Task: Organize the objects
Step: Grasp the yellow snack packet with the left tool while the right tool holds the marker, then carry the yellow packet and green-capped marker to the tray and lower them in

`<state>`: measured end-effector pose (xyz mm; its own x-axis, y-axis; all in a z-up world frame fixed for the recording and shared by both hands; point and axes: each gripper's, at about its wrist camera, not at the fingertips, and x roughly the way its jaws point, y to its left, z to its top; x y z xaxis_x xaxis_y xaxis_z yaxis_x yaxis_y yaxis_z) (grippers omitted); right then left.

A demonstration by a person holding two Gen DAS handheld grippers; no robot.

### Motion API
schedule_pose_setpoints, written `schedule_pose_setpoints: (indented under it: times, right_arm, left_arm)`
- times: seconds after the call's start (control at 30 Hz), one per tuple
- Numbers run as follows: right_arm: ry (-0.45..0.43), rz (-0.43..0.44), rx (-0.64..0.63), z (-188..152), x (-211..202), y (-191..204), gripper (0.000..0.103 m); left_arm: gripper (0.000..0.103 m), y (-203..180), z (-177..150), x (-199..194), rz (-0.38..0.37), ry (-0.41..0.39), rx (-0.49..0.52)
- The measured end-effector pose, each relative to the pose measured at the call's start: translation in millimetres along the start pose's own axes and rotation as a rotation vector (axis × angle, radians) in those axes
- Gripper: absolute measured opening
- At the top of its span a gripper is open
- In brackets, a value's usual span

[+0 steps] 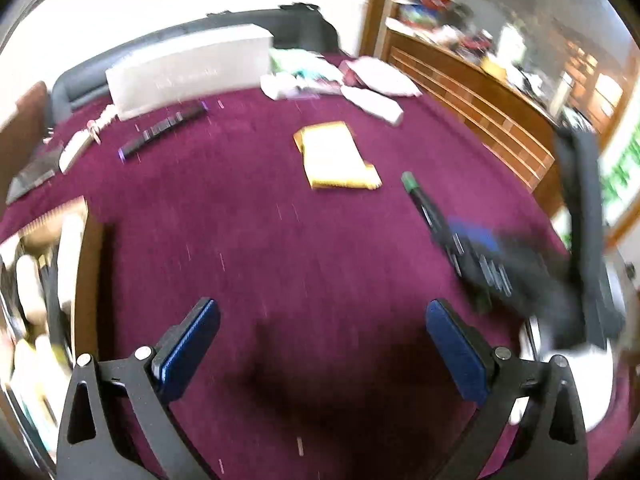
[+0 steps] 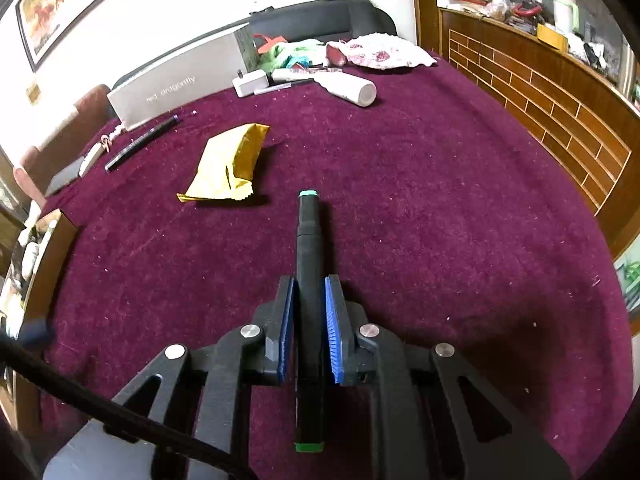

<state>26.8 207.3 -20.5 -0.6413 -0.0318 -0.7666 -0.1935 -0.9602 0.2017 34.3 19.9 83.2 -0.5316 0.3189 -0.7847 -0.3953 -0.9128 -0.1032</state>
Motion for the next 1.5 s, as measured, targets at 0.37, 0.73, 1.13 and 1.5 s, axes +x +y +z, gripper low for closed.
schedule_pose_setpoints:
  times: [0.37, 0.73, 1.13, 1.5]
  right_arm:
    - [0.007, 0.16, 0.131, -0.1, 0.0, -23.6, 0.013]
    - [0.009, 0.175, 0.143, -0.5, 1.1, -27.0, 0.013]
    - [0.002, 0.193, 0.156, -0.3, 2.7, -30.9, 0.013]
    - [-0.005, 0.202, 0.161, 0.5, 3.2, -31.3, 0.013]
  left_arm:
    - [0.1, -12.5, 93.3, 97.6, 0.126, 0.005, -0.097]
    - [0.098, -23.1, 105.0, 145.1, 0.17, 0.062, 0.013]
    - [0.038, 5.0, 70.9, 78.0, 0.045, -0.015, -0.027]
    - [0.039, 23.5, -9.3, -15.7, -0.006, -0.104, 0.007]
